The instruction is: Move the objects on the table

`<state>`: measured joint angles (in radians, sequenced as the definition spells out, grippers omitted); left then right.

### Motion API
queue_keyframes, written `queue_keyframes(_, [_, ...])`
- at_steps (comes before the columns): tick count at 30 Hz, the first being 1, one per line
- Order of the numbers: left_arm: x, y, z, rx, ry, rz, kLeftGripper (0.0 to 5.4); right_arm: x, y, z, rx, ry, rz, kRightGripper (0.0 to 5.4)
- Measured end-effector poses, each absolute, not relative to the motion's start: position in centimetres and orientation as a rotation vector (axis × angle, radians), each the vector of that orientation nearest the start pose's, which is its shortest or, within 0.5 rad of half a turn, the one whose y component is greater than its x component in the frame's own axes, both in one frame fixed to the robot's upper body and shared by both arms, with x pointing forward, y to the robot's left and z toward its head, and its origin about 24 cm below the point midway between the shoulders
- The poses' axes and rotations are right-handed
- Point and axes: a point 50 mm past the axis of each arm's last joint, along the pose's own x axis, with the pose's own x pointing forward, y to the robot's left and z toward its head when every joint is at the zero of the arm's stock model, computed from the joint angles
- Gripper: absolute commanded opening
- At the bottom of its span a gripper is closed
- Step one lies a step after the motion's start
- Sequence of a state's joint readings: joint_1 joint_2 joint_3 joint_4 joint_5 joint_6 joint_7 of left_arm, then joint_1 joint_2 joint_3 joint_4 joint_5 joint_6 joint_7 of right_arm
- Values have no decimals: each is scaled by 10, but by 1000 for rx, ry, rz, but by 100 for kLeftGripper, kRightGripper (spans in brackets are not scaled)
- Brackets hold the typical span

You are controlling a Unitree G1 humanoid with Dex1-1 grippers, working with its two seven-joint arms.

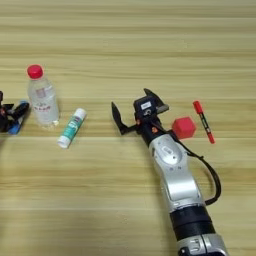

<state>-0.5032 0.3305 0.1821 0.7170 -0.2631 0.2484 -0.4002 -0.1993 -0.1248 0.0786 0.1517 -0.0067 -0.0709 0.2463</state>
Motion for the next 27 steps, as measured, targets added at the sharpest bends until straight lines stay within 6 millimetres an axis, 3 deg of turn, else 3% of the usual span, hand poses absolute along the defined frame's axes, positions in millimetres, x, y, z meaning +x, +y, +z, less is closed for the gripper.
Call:
queue_keyframes(20, [326,235,25,-180,347,-165,530,288,-131,59,-158,-79,364,540])
queue_keyframes(27, [326,236,26,-194,339,-151,537,288,-131,59,-158,-79,365,540])
